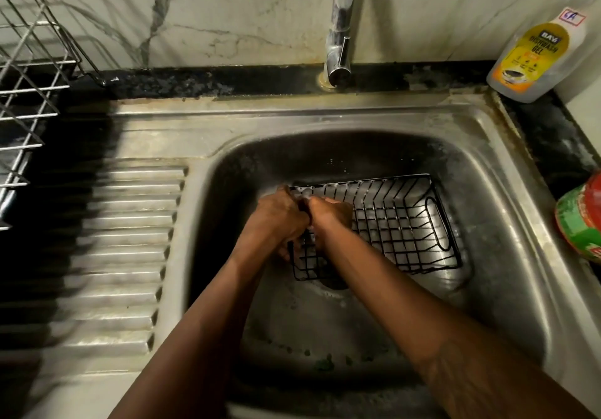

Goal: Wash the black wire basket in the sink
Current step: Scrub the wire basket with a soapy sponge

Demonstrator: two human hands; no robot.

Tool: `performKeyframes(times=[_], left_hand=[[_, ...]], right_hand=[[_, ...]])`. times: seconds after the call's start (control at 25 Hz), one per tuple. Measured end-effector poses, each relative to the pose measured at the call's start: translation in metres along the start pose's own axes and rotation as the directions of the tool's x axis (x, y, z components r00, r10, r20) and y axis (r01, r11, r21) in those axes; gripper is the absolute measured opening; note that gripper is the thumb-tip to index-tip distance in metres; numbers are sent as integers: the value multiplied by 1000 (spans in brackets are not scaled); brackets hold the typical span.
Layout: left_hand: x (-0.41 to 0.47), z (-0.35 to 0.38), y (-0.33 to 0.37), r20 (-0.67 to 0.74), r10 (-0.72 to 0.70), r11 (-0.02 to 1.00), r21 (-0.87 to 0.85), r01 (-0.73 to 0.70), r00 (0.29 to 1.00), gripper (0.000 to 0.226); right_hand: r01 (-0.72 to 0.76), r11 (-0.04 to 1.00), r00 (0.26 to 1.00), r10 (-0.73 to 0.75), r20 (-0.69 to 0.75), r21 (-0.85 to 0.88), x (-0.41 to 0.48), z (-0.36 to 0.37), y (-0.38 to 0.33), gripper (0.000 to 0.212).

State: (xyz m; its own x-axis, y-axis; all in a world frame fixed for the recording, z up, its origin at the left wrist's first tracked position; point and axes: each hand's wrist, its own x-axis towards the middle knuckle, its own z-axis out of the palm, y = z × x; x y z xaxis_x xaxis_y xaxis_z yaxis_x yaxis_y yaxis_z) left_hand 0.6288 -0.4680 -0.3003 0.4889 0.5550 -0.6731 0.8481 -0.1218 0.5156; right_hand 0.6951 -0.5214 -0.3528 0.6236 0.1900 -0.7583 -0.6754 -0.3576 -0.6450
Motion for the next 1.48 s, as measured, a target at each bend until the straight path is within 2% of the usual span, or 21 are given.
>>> performKeyframes(times=[0.08, 0.16, 0.2, 0.28, 0.32, 0.4, 0.44, 0.56, 0.64, 0.72, 0.8, 0.92, 1.0, 1.08, 1.12, 1.2, 1.28, 1.36, 1.48], left_hand=[[-2, 0, 2, -8, -3, 1000, -23, 3, 1000, 6], [-3, -3, 0, -13, 12, 1000, -29, -12, 1000, 7], [-2, -5, -1, -11, -3, 999, -37, 3, 1000, 11], [-2, -7, -2, -13, -39, 998, -44, 39, 999, 19], [-3, -6, -3, -6, -39, 999, -38, 38, 999, 21], [-4, -5, -1, -20, -31, 999, -7, 31, 999, 27], [-4, -4, 0, -38, -31, 999, 8, 32, 999, 31], [3, -3, -1, -44, -41, 999, 31, 42, 998, 40], [3, -2, -3, -24, -27, 999, 24, 27, 999, 41], [1, -1, -3, -19, 19, 997, 76, -18, 1000, 44], [1, -1, -3, -13, 15, 1000, 18, -14, 1000, 48], [4, -2, -2, -23, -5, 1000, -25, 4, 1000, 35], [3, -4, -4, -30, -5, 1000, -27, 4, 1000, 25], [0, -5, -6, -25, 7, 1000, -29, -8, 1000, 12], [-1, -5, -6, -21, -7, 999, -37, 7, 1000, 9], [4, -4, -5, 18, -60, 997, -53, 61, 998, 10], [5, -1, -3, 103, -115, 988, -91, 124, 988, 13], [11, 3, -4, 77, -55, 997, -43, 59, 996, 30], [14, 0, -6, 61, 31, 1000, -9, -30, 998, 47]], right_hand=[[-58, 997, 996, 55, 73, 43, 2, -7, -4, 7], [-60, 976, 998, 58, 15, 210, 10, -31, -15, 1], [-5, 955, 992, 43, -121, 298, 16, -48, -22, 4], [151, 932, 915, -6, -404, 329, 26, -80, -32, 11], [221, 915, 887, -45, -459, 338, 26, -87, -34, 12], [338, 854, 892, -156, -425, 396, 20, -81, -33, 14], [378, 853, 888, -224, -402, 360, 18, -73, -28, 19], [511, 856, 830, -466, -307, 82, 8, -46, -11, 29], [610, 789, 778, -614, -132, -77, 0, -28, 1, 29], [661, 731, 744, -668, 18, -168, -8, -11, 5, 22], [640, 754, 766, -642, 38, -151, -9, -7, 3, 14], [581, 797, 803, -595, -44, -164, -2, -26, 0, 13], [478, 857, 839, -510, -187, -194, 13, -47, -4, 16], [391, 910, 837, -413, -358, -135, 24, -67, -13, 20], [369, 924, 837, -378, -394, -102, 27, -73, -17, 20], [323, 944, 891, -328, -315, -68, 21, -64, -16, 17], [257, 957, 952, -275, -134, -137, 4, -37, -6, 10], [213, 964, 973, -225, -60, -162, -10, -14, -1, 12], [135, 990, 991, -135, 12, -29, -17, -7, -5, 13]])
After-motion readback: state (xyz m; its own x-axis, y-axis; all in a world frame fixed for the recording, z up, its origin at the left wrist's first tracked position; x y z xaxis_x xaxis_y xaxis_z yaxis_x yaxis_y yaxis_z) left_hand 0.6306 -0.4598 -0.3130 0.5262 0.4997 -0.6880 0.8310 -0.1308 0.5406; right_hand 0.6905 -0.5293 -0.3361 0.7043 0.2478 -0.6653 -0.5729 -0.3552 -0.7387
